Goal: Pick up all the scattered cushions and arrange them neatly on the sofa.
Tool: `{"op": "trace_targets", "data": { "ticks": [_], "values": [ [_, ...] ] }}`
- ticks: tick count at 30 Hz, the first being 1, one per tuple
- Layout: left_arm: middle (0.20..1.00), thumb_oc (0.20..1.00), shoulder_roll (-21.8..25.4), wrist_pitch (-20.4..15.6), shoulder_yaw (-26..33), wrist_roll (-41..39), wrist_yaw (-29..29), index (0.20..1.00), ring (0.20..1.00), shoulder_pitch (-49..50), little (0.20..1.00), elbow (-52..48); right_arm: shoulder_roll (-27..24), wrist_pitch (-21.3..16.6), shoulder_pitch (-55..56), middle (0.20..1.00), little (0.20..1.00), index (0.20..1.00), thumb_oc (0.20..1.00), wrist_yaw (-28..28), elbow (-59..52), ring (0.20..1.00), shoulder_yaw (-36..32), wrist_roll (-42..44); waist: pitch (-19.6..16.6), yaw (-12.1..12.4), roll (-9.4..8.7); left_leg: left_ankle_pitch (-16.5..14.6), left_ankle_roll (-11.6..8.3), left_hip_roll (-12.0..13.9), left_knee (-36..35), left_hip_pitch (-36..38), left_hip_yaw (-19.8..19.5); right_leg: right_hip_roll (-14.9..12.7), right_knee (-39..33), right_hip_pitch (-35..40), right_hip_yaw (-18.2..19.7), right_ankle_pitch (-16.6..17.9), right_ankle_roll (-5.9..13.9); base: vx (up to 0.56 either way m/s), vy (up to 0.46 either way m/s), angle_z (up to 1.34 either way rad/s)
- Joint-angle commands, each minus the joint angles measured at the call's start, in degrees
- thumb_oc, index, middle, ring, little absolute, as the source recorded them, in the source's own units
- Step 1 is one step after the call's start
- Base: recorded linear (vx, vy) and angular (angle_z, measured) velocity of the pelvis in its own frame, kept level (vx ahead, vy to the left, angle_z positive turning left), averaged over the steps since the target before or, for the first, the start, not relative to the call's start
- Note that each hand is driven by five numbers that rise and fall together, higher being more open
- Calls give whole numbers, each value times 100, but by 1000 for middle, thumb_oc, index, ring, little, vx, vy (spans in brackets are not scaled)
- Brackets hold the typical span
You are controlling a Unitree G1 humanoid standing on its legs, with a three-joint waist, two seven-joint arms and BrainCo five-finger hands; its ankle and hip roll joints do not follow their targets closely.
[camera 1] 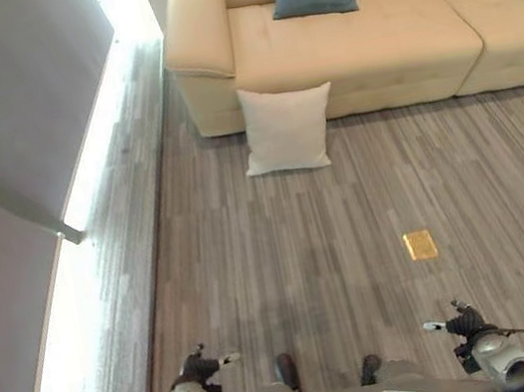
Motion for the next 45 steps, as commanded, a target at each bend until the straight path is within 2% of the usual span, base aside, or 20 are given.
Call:
{"op": "trace_targets", "data": {
  "ticks": [1, 8, 11, 12, 14, 19, 22, 24, 26, 29, 31, 32, 35, 36, 37, 39, 42, 43, 44, 45],
  "values": [
    [1000, 1000, -114, -160, 4, 145, 106, 1000, 1000, 9, 1000, 147, -170, -29, -67, 1000, 1000, 1000, 1000, -42, 153, 1000, 141, -4, -107, -22, -39, -212, -318, -220, 115, -191, -741, 310, -651, 147, 20, 376, -99, 107, -86, 39],
    [1000, 1000, -193, -123, 19, 135, 56, 1000, 1000, 112, 1000, 209, -159, -95, 83, 1000, 1000, 1000, 1000, -36, 228, 1000, 37, 120, -223, -48, -80, -311, -420, -173, 165, -100, -970, 428, -928, 473, 11, 330, -225, 92, -101, 43],
    [1000, 1000, -216, -117, 30, 64, 54, 1000, 1000, 125, 1000, 211, -158, -147, 143, 1000, 1000, 1000, 1000, -42, 193, 1000, -33, 213, -158, -83, -143, -464, -508, -143, 675, -270, -1071, 431, -986, 571, -95, 294, -319, 59, -133, 52],
    [1000, 1000, -231, -123, 50, -33, 36, 1000, 1000, 125, 1000, 197, -172, -184, 133, 1000, 1000, 1000, 1000, -38, 149, 1000, -53, 273, -83, -84, -211, -577, -615, -160, 1213, -516, -1056, 404, -1065, 680, -193, 273, -388, 62, -128, 72],
    [1000, 1000, -252, -127, 69, -121, 60, 1000, 1000, 116, 1000, 195, -196, -197, 94, 1000, 1000, 1000, 1000, -61, 104, 1000, -49, 329, 0, -43, -248, -515, -662, -128, 1531, -835, -1010, 341, -1132, 773, -250, 233, -422, 67, -62, 54],
    [1000, 1000, -239, -93, 55, -89, 83, 1000, 1000, 203, 1000, 239, -253, -167, 78, 1000, 1000, 1000, 1000, -128, -27, 1000, 20, 313, -13, 134, -247, -96, -651, -65, 1302, -1608, -987, 406, -1245, 980, -158, 60, -439, 156, 6, 17],
    [1000, 1000, -259, -67, 158, -132, 94, 1000, 1000, 297, 1000, 292, -199, -155, 123, 1000, 1000, 1000, 1000, -127, -40, 1000, -34, 322, -146, 157, -215, -69, -620, -43, 1165, -1494, -998, 433, -1235, 1114, -22, -98, -418, 260, 106, -29],
    [1000, 1000, -262, -29, 167, -43, 107, 1000, 1000, 369, 1000, 339, -151, -157, 126, 1000, 1000, 1000, 1000, -124, -92, 1000, -82, 341, -245, 171, -230, -145, -512, -95, 1070, -1306, -931, 314, -978, 1124, 74, -136, -321, 398, 225, -98],
    [1000, 1000, -230, -17, 102, 70, 93, 1000, 1000, 336, 1000, 330, -123, -116, 91, 1000, 1000, 1000, 1000, -72, -106, 1000, -20, 224, -263, 167, -211, -350, -344, -183, 1004, -1023, -835, 159, -291, 915, 100, -56, -138, 340, 224, -66],
    [1000, 1000, -173, -13, 42, 38, 115, 1000, 1000, 230, 1000, 193, -132, -86, 22, 1000, 1000, 1000, 1000, -82, -165, 1000, 22, 190, -110, 97, -129, -477, -162, -224, 986, -806, -794, 48, 918, 322, 153, 521, 58, 126, 124, -37],
    [1000, 1000, -156, -28, 9, 4, 144, 1000, 1000, 178, 1000, 133, -138, -93, -34, 1000, 1000, 1000, 1000, -113, -204, 1000, 20, 197, -21, 44, -9, -542, -113, -178, 893, -604, -753, -14, 1412, -101, 11, 654, 59, 137, 110, -3],
    [1000, 1000, -157, -28, 9, 4, 144, 1000, 1000, 178, 1000, 133, -139, -92, -35, 1000, 1000, 1000, 1000, -113, -204, 1000, 20, 197, -15, 43, -12, -544, -113, -183, 890, -596, -754, -20, 1427, -100, 11, 642, 60, 296, 120, 10],
    [1000, 1000, -145, -59, -19, 38, 131, 1000, 1000, 157, 1000, 93, -175, -81, -92, 1000, 1000, 1000, 1000, -118, -144, 1000, 89, 90, 25, -42, 77, -711, -131, -198, 650, -130, -789, -31, 737, -506, -433, 488, -63, 307, 0, -17],
    [1000, 1000, -150, -63, -25, 41, 128, 1000, 1000, 145, 1000, 91, -183, -61, -117, 1000, 1000, 1000, 1000, -111, -141, 1000, 106, 72, 34, -75, 72, -744, -145, -219, 582, -16, -809, -33, 468, -575, -553, 541, -64, 426, -100, -21],
    [1000, 1000, -165, -75, -44, 75, 129, 1000, 1000, 112, 1000, 119, -196, -33, -112, 1000, 1000, 1000, 1000, -106, -124, 1000, 144, 11, 49, -182, 20, -838, -180, -298, 508, 234, -920, 64, -143, -751, -623, 739, -28, 337, -81, -5],
    [1000, 1000, -160, -103, -45, 100, 114, 1000, 1000, 73, 1000, 111, -218, 0, -66, 1000, 1000, 1000, 1000, -58, -98, 1000, 147, -36, 62, -288, 20, -968, -220, -306, 472, 465, -1044, 149, -424, -874, -568, 850, 31, 393, -113, 2],
    [1000, 1000, -193, -137, -98, 214, 62, 1000, 1000, 74, 1000, 152, -211, -20, 76, 1000, 1000, 1000, 1000, -23, -29, 1000, 170, -46, -43, -367, -26, -1175, -326, -299, 630, 645, -1146, 273, -656, -567, -374, 783, -145, 323, -137, 57],
    [1000, 1000, -193, -138, -98, 214, 62, 1000, 1000, 77, 1000, 151, -212, -20, 79, 1000, 1000, 1000, 1000, -24, -29, 1000, 171, -46, -41, -368, -22, -1181, -328, -294, 632, 651, -1147, 278, -659, -559, -376, 781, -147, 344, -242, 75],
    [1000, 1000, -252, -129, -114, 161, 17, 1000, 1000, 80, 1000, 149, -230, -73, 93, 1000, 1000, 1000, 1000, -21, -5, 1000, 139, 19, -63, -363, -44, -738, -699, -106, 1796, 237, -1000, 349, -812, -143, -366, 720, -319, 221, -185, 92],
    [1000, 1000, -248, -129, -114, 161, 17, 1000, 1000, 79, 1000, 149, -227, -74, 91, 1000, 1000, 1000, 1000, -21, -5, 1000, 139, 19, -78, -372, -56, -721, -697, -119, 1792, 214, -1006, 335, -818, -162, -370, 729, -318, 390, -395, 44]
  ]
}}
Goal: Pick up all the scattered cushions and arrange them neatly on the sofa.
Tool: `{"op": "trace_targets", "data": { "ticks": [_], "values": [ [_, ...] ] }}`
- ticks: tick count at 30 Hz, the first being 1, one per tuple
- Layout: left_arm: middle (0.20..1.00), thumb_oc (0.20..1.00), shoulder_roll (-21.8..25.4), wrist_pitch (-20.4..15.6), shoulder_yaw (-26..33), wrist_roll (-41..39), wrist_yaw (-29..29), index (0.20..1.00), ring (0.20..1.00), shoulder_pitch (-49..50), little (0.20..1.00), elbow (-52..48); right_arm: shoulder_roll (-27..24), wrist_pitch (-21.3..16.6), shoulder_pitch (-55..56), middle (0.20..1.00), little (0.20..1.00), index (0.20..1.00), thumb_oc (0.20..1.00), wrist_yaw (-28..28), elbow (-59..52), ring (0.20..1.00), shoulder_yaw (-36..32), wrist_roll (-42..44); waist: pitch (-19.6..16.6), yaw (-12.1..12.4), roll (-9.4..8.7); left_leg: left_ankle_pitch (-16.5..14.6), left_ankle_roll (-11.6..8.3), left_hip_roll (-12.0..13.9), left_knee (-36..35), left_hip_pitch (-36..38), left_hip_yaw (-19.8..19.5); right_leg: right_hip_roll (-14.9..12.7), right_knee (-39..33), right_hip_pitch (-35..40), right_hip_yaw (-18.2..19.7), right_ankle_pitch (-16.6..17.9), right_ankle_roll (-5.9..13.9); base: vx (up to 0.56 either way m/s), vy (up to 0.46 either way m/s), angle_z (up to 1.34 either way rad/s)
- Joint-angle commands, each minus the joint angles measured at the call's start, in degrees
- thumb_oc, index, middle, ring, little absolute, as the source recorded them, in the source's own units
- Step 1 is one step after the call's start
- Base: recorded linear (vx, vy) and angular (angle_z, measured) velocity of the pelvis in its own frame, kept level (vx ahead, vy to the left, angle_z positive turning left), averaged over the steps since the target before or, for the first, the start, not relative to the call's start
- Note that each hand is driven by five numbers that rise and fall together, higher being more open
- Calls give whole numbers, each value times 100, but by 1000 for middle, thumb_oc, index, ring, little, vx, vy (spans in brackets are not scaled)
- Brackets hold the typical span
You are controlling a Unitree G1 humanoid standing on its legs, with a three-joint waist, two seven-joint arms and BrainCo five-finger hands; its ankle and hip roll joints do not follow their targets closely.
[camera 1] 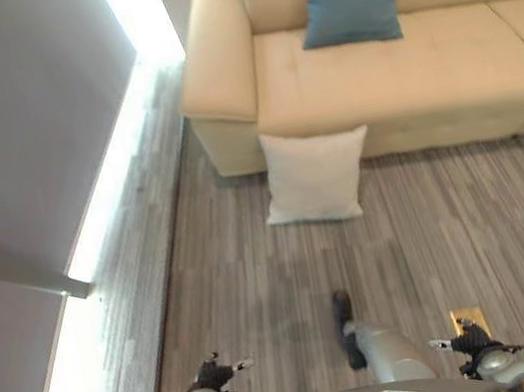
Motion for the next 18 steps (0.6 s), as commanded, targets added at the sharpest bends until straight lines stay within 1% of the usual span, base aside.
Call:
{"op": "trace_targets", "data": {
  "ticks": [1, 2, 3, 5, 6, 7, 8, 9, 10, 12, 13, 15, 17, 18],
  "values": [
    [1000, 1000, 156, -118, -161, -69, -82, 1000, 1000, -199, 1000, -127, -364, -178, -326, 1000, 1000, 1000, 1000, -51, 6, 1000, 222, 19, 210, 255, -262, 522, 103, -162, 1525, -1696, 432, -96, -114, 666, 117, -635, 326, 166, -210, 49],
    [1000, 1000, 156, -118, -162, -70, -82, 1000, 1000, -199, 1000, -128, -364, -178, -326, 1000, 1000, 1000, 1000, -51, 7, 1000, 221, 20, 215, 260, -256, 509, 104, -154, 1542, -1697, 435, -89, -114, 671, 120, -637, 326, 329, -265, -1],
    [1000, 1000, 150, -106, -166, -81, -100, 1000, 1000, -203, 1000, -146, -377, -178, -318, 1000, 1000, 1000, 1000, -51, 28, 1000, 222, 37, 213, 352, -330, 337, 203, -182, 1216, -1979, 535, -113, -222, 843, 108, -724, 344, 162, -52, -24],
    [1000, 1000, 150, -105, -167, -81, -100, 1000, 1000, -201, 1000, -146, -377, -178, -316, 1000, 1000, 1000, 1000, -51, 28, 1000, 222, 37, 227, 359, -326, 321, 206, -179, 1222, -1958, 539, -110, -226, 866, 112, -730, 348, 156, -28, -22],
    [1000, 1000, 139, -87, -186, -15, -98, 1000, 1000, -181, 1000, -118, -387, -171, -299, 1000, 1000, 1000, 1000, -62, 51, 1000, 217, 25, 234, 416, -346, 252, 248, -176, 739, -2085, 622, -103, -274, 1015, 92, -833, 371, 218, -3, -18],
    [1000, 1000, 147, -83, -186, 6, -95, 1000, 1000, -164, 1000, -106, -398, -177, -285, 1000, 1000, 1000, 1000, -69, 54, 1000, 218, 21, 235, 437, -340, 368, 228, -161, 524, -2228, 645, -78, -297, 1092, 104, -897, 375, 467, 34, -26],
    [1000, 1000, 161, -83, -167, -1, -78, 1000, 1000, -125, 1000, -84, -402, -168, -267, 1000, 1000, 1000, 1000, -91, 59, 1000, 238, 25, 249, 546, -264, 947, 107, -77, -88, -2546, 605, 86, -346, 1387, 225, -1090, 360, 410, 67, -16],
    [1000, 1000, 169, -86, -168, -4, -73, 1000, 1000, -110, 1000, -67, -400, -156, -259, 1000, 1000, 1000, 1000, -85, 88, 1000, 250, 15, 256, 585, -249, 1074, 72, -63, -179, -2620, 584, 114, -318, 1469, 273, -1145, 364, 414, 92, 22],
    [1000, 1000, 166, -90, -152, -30, -83, 1000, 1000, -82, 1000, -56, -390, -150, -245, 1000, 1000, 1000, 1000, -77, 92, 1000, 255, -5, 238, 606, -247, 1095, 64, -48, -209, -2624, 579, 120, -289, 1532, 316, -1201, 370, 260, 102, 20],
    [1000, 1000, 166, -69, -74, -22, -103, 1000, 1000, 2, 1000, -8, -369, -153, -196, 1000, 1000, 1000, 1000, -30, 61, 1000, 247, -70, 108, 618, -208, 1022, 125, -85, -493, -2368, 574, 114, -179, 1615, 370, -1298, 428, 281, 139, -46],
    [1000, 1000, 170, -66, -69, -12, -92, 1000, 1000, 23, 1000, 4, -359, -143, -183, 1000, 1000, 1000, 1000, -38, 68, 1000, 250, -107, 75, 620, -215, 1022, 144, -108, -459, -2313, 583, 61, -66, 1646, 357, -1327, 459, 259, 157, -79],
    [1000, 1000, 195, -48, -52, 17, -95, 1000, 1000, 24, 1000, 27, -338, -139, -192, 1000, 1000, 1000, 1000, -12, 37, 1000, 241, -161, 2, 637, -246, 885, 234, -174, -453, -2185, 620, -44, 195, 1601, 401, -1321, 561, 203, 137, -66],
    [1000, 1000, 224, -36, -42, 35, -101, 1000, 1000, 36, 1000, 11, -328, -140, -202, 1000, 1000, 1000, 1000, -2, 8, 1000, 226, -199, -81, 669, -256, 720, 354, -241, -480, -1989, 692, -165, 557, 1509, 377, -1271, 689, 184, 126, -38],
    [1000, 1000, 259, -34, -46, 32, -92, 1000, 1000, 24, 1000, -19, -323, -132, -221, 1000, 1000, 1000, 1000, 1, -35, 1000, 234, -198, -51, 658, -260, 660, 421, -254, -464, -1914, 726, -226, 961, 1333, 414, -1133, 762, 146, 145, -9]
  ]
}}
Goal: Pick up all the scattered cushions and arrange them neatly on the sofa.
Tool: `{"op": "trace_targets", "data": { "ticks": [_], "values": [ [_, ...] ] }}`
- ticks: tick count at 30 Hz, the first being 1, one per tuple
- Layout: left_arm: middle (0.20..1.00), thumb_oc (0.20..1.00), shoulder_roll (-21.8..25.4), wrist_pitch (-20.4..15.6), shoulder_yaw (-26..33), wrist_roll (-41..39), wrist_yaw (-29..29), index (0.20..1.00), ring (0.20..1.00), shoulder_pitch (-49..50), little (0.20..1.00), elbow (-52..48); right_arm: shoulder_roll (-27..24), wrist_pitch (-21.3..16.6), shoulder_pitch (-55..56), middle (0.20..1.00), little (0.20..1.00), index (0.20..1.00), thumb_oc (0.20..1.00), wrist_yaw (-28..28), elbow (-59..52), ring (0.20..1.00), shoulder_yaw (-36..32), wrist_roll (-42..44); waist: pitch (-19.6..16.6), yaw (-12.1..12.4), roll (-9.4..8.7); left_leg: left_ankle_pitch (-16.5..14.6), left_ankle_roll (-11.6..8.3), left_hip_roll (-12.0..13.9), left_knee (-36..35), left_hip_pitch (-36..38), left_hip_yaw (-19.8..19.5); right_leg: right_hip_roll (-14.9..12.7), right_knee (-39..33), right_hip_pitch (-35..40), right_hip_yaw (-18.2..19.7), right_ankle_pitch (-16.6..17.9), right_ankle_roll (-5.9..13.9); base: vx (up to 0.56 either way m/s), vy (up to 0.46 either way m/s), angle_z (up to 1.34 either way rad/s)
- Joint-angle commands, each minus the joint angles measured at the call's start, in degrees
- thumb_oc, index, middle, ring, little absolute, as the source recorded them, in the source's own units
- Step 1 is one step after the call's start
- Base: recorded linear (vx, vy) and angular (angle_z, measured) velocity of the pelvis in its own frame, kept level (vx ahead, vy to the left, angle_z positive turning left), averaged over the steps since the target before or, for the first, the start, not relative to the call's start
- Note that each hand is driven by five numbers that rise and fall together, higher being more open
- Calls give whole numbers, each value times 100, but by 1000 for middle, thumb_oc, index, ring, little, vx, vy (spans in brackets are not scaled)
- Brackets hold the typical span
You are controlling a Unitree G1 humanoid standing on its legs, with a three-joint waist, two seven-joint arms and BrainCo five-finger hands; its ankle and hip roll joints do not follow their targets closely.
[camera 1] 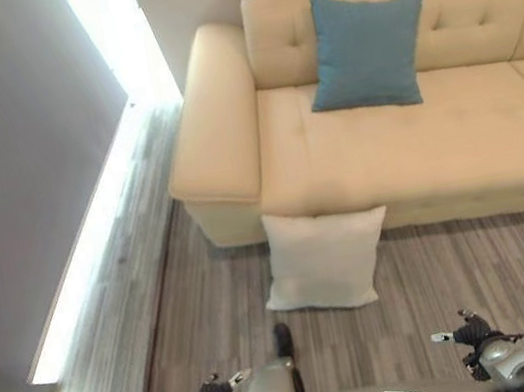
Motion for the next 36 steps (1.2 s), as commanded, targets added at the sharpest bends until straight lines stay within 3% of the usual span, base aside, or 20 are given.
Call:
{"op": "trace_targets", "data": {
  "ticks": [1, 2, 4, 7, 9, 14, 23, 27, 32, 36],
  "values": [
    [1000, 1000, 83, -55, -48, 96, 40, 1000, 1000, -154, 1000, -144, -257, -63, -79, 1000, 1000, 1000, 1000, -62, -394, 1000, -73, -141, 89, 93, -24, -993, -423, 99, 846, 71, 134, -396, 771, -1059, 107, 803, 293, 90, 149, -6],
    [1000, 1000, 149, -72, -36, 64, 62, 1000, 1000, -190, 1000, -188, -244, -83, -130, 1000, 1000, 1000, 1000, -77, -458, 1000, -82, -116, 155, 70, 59, -1058, -366, 160, 845, 157, 159, -466, 1270, -1444, 89, 927, 374, 76, 119, 2],
    [1000, 1000, 158, -79, -39, 54, 70, 1000, 1000, -208, 1000, -183, -241, -87, -160, 1000, 1000, 1000, 1000, -78, -470, 1000, -85, -102, 167, 58, 76, -1096, -350, 148, 831, 229, 169, -515, 1282, -1533, 55, 901, 342, 80, 40, 0],
    [1000, 1000, 218, -102, -12, 42, 90, 1000, 1000, -273, 1000, -197, -289, -85, -261, 1000, 1000, 1000, 1000, -91, -505, 1000, -110, -102, 164, 18, 163, -1172, -394, 175, 688, 456, 153, -838, 490, -1690, -380, 919, 250, 117, -49, -1],
    [1000, 1000, 218, -119, -29, 68, 79, 1000, 1000, -297, 1000, -170, -351, -71, -285, 1000, 1000, 1000, 1000, -95, -527, 1000, -136, -121, 172, -74, 156, -1190, -430, 131, 679, 525, 92, -858, 85, -1624, -269, 1017, 329, 113, -72, -1],
    [1000, 1000, 157, -134, -54, 221, 34, 1000, 1000, -171, 1000, -107, -415, -72, -215, 1000, 1000, 1000, 1000, -116, -478, 1000, -107, -200, -45, -56, 79, -1215, -525, 108, 519, 725, 104, -668, -564, -1167, -178, 1041, 278, 96, -100, 6],
    [1000, 1000, 106, -108, -112, 253, 21, 1000, 1000, -122, 1000, -172, -420, -83, -122, 1000, 1000, 1000, 1000, -127, -399, 1000, -116, -204, -127, -76, 106, -1153, -609, 161, 320, 925, 5, -547, -783, -837, -237, 944, 201, 35, -54, 4],
    [1000, 1000, 32, -109, -186, 291, -8, 1000, 1000, -110, 1000, -174, -401, -98, -98, 1000, 1000, 1000, 1000, -123, -395, 1000, -110, -215, -135, -90, 142, -1116, -606, 126, 156, 989, 1, -558, -953, -769, -240, 1029, 253, 14, 21, 7],
    [1000, 1000, 38, -107, -193, 323, -2, 1000, 1000, -121, 1000, -175, -385, -68, -119, 1000, 1000, 1000, 1000, -143, -449, 1000, -88, -261, -78, -87, 157, -1068, -560, 80, -24, 955, 39, -601, -975, -959, -173, 1189, 371, -48, 62, -4],
    [1000, 1000, 143, -134, -156, 238, 46, 1000, 1000, -231, 1000, -200, -346, -48, -301, 1000, 1000, 1000, 1000, -139, -469, 1000, -20, -241, 86, -68, 196, -995, -508, 115, 39, 687, 106, -605, -344, -1576, -23, 1215, 465, -137, 32, -44]
  ]
}}
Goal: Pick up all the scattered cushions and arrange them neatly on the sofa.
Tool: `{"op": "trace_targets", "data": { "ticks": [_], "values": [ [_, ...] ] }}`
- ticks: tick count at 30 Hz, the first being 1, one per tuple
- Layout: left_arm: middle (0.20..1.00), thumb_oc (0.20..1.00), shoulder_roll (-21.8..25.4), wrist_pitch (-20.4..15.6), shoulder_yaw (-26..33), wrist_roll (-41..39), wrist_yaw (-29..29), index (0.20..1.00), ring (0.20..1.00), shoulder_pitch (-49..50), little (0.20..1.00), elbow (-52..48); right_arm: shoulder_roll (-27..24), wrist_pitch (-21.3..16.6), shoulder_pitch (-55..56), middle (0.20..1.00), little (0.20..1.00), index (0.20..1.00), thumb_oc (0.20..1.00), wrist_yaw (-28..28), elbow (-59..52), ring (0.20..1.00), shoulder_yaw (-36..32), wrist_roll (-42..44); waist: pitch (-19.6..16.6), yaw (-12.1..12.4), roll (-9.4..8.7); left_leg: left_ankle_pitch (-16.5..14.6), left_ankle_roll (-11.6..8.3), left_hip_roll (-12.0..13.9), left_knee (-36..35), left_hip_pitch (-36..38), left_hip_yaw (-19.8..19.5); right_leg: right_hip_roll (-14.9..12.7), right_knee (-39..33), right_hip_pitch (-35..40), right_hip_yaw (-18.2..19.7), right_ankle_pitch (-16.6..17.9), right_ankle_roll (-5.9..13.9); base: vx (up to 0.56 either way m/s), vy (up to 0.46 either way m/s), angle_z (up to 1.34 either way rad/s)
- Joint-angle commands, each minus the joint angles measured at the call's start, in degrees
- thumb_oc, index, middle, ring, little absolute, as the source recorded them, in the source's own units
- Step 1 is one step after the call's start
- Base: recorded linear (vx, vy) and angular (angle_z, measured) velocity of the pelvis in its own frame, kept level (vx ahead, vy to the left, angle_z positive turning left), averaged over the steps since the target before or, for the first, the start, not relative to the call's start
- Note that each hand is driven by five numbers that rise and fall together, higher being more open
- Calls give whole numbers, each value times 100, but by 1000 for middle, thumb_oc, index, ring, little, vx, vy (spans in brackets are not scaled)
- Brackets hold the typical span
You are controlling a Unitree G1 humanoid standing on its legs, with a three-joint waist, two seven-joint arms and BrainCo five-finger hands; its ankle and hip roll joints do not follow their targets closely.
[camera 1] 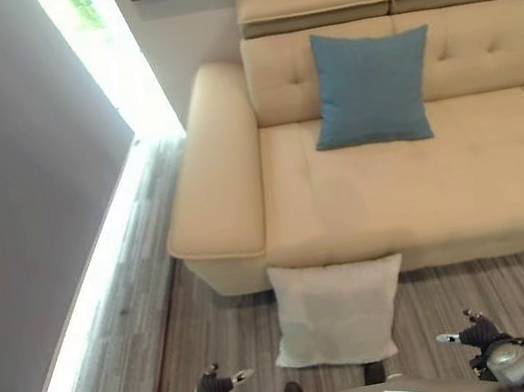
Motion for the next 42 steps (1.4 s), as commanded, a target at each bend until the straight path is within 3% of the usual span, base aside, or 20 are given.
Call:
{"op": "trace_targets", "data": {
  "ticks": [1, 9, 15, 19, 23, 27, 34, 42],
  "values": [
    [1000, 1000, 180, -99, -96, 163, 61, 1000, 1000, -319, 1000, 102, -66, -57, -273, 1000, 1000, 1000, 1000, -126, -45, 1000, 133, -69, 190, 38, -127, -400, -44, -99, 372, -305, -19, -222, 699, -82, 67, -545, 568, -5, -22, -25],
    [1000, 1000, 224, -151, -112, 18, 148, 1000, 1000, -548, 1000, -4, -211, -103, -404, 1000, 1000, 1000, 1000, -253, -223, 1000, 91, 78, 310, 8, -99, -365, -118, -118, 528, -684, -23, -279, 432, -176, -94, -592, 407, -41, -58, 5],
    [1000, 1000, 314, -258, -189, -307, 302, 1000, 1000, -966, 1000, -302, -366, -158, -745, 1000, 1000, 1000, 1000, -442, -532, 1000, 83, 289, 657, -55, -16, -355, -131, -46, 1014, -1600, -92, -332, 934, -1128, -120, -613, 289, -134, -37, 14],
    [1000, 1000, 438, -417, -260, -693, 626, 1000, 1000, -1420, 1000, -800, -465, -254, -1135, 1000, 1000, 1000, 1000, -728, -1001, 1000, 109, 487, 847, -85, 39, -298, -139, -63, 1339, -2432, -106, -389, 1344, -2008, -43, -611, 214, -52, -35, 5],
    [1000, 1000, 430, -653, -333, -1302, 1250, 1000, 1000, -2237, 1000, -1130, -439, -391, -1941, 1000, 1000, 1000, 1000, -1369, -1237, 1000, 121, 781, 1103, -112, 105, -525, -173, -3, 2150, -3777, -158, -493, 2118, -3328, 45, -833, 200, -106, -34, -2],
    [1000, 1000, 499, -707, -390, -1441, 1427, 1000, 1000, -2616, 1000, -1207, -510, -463, -2333, 1000, 1000, 1000, 1000, -1655, -1327, 1000, 64, 899, 1118, -145, 131, -639, -149, 91, 2710, -4613, -165, -543, 2627, -4124, 105, -926, 155, -79, -5, 11],
    [1000, 1000, 886, -791, -654, -1666, 1889, 1000, 1000, -4128, 1000, -1486, -826, -524, -3746, 1000, 1000, 1000, 1000, -2616, -1683, 1000, -24, 860, 1013, -270, 247, -1079, -24, 163, 4511, -7469, -278, -591, 4581, -6985, 435, -1471, 3, 5, 12, -1],
    [1000, 1000, 1070, -811, -829, -2131, 1935, 1000, 1000, -5079, 1000, -1273, -840, -635, -4427, 1000, 1000, 1000, 1000, -2862, -1777, 1000, 19, 1131, 1045, -375, 228, -1192, 44, 144, 5072, -8544, -319, -563, 5173, -8100, 556, -1597, -9, 53, -6, -4]
  ]
}}
